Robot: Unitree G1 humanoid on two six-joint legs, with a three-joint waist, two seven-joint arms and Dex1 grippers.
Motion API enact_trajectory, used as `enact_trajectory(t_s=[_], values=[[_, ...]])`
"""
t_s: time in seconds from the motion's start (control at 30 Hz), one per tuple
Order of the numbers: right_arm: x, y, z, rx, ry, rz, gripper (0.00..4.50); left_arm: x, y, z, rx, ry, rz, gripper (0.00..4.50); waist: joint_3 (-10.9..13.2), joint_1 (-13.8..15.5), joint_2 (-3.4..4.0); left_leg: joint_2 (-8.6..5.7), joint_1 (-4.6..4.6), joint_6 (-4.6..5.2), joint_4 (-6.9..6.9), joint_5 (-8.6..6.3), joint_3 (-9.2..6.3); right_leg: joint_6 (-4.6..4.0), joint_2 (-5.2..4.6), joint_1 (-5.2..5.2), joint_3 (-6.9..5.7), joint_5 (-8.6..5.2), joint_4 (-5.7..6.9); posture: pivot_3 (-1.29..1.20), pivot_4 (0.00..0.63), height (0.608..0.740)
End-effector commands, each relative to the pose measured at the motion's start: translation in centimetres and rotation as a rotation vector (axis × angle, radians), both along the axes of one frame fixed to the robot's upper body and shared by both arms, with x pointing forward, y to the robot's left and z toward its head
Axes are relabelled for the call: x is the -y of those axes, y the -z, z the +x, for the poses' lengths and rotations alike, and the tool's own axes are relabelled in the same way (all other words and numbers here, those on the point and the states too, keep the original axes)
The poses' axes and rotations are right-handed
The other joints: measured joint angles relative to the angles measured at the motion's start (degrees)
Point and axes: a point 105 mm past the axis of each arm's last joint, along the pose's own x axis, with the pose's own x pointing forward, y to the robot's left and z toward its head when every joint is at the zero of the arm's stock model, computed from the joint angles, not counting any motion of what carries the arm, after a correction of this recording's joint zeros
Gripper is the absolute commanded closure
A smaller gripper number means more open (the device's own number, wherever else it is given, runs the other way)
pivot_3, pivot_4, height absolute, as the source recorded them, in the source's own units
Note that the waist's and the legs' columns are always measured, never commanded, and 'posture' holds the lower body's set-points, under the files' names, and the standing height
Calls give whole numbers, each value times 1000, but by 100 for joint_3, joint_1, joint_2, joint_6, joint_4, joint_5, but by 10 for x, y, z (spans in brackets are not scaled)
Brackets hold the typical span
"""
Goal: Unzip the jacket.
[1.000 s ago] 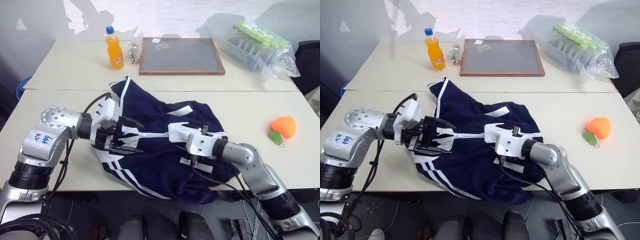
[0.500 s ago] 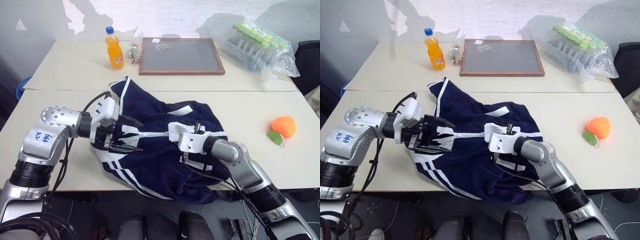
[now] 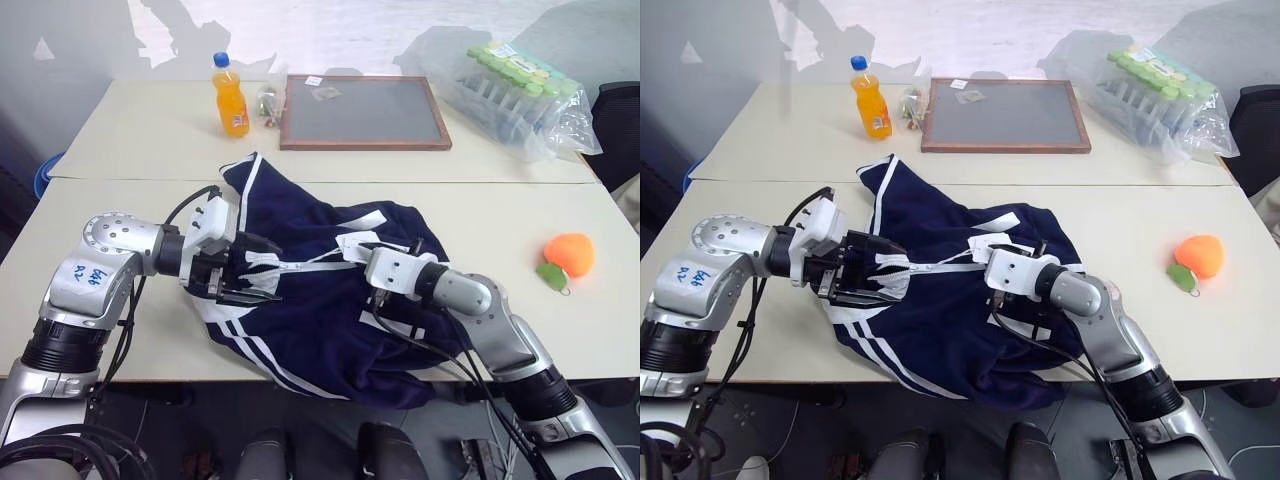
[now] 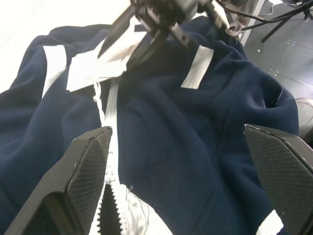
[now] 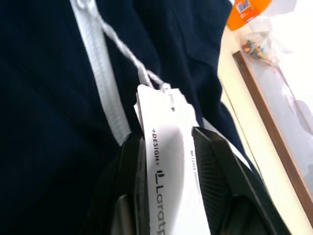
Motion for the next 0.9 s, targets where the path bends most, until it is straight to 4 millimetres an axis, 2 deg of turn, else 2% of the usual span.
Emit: enact_trajectory(t_s=[0.03, 0.23, 0.33, 0.73, 0.83, 0.9], values=[[7, -7, 5, 48, 49, 5, 3024, 4, -8, 0, 45, 25, 2, 0, 0, 2, 0, 0, 0, 0, 0, 0, 0, 0, 0, 0, 0, 0, 0, 0, 150, 740], [7, 2, 22, 132, 108, -84, 3024, 7, -8, 3, 53, 30, -3, 0, 0, -9, 0, 0, 0, 0, -1, 0, 1, 0, 0, -1, 0, 0, 0, 0, 150, 740], [2, 5, 28, 143, 124, -70, 3024, 8, -8, 5, 57, 31, -6, 0, 0, -18, 0, 0, 0, 0, -1, 0, 2, 0, 0, -1, 1, 0, 0, 0, 150, 740], [-16, 22, 34, 155, 92, -84, 3024, 10, -8, 6, 64, 28, -16, 0, 0, -85, 0, 1, 0, 0, -4, 0, 0, 0, 0, -2, 0, 0, 0, 0, 150, 740], [-19, 17, 35, 153, 99, -19, 3572, 9, -7, 7, 66, 22, -16, 0, 0, -133, 0, 1, 0, 0, -5, 0, -1, 0, 0, -2, -1, 0, 0, 0, 150, 740], [-19, 12, 36, 152, 105, 17, 4192, 8, -6, 8, 68, 15, -14, 0, 0, -142, 0, 1, 0, -1, -8, 1, -1, 0, 0, -2, -1, 0, 1, 0, 150, 740]])
